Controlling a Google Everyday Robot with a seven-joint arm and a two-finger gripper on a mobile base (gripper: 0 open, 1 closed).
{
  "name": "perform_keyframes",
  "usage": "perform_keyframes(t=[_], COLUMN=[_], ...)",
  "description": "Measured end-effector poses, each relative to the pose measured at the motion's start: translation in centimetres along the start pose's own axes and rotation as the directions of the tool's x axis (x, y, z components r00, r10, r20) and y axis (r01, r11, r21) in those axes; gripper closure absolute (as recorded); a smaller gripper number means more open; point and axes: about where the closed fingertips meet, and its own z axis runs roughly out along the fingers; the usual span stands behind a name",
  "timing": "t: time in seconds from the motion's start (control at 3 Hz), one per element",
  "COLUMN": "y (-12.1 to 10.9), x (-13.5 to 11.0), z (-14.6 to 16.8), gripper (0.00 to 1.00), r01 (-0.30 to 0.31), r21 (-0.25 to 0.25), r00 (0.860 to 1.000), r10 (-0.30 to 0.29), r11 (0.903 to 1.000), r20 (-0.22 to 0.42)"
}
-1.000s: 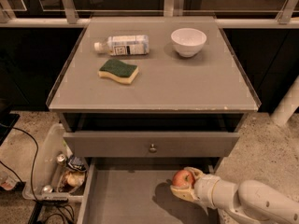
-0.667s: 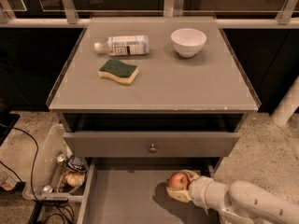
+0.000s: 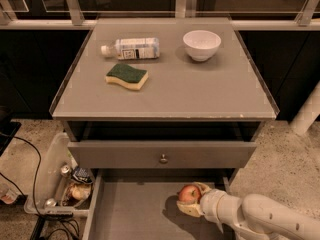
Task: Place apple into middle drawer
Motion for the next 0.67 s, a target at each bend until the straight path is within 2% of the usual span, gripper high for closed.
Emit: perform_keyframes(t=[0.33,0.67], y=[-0.9,-1.9], x=[1.2,3.3], z=[2.6,6.4], gripper=[1.0,1.0], r01=[0.004,-0.02], r21=[0.007,0.011], r00=[1.0,0.999], r10=[-0.004,0.02], r11=[1.0,0.9997], r20=[0.004,0.032])
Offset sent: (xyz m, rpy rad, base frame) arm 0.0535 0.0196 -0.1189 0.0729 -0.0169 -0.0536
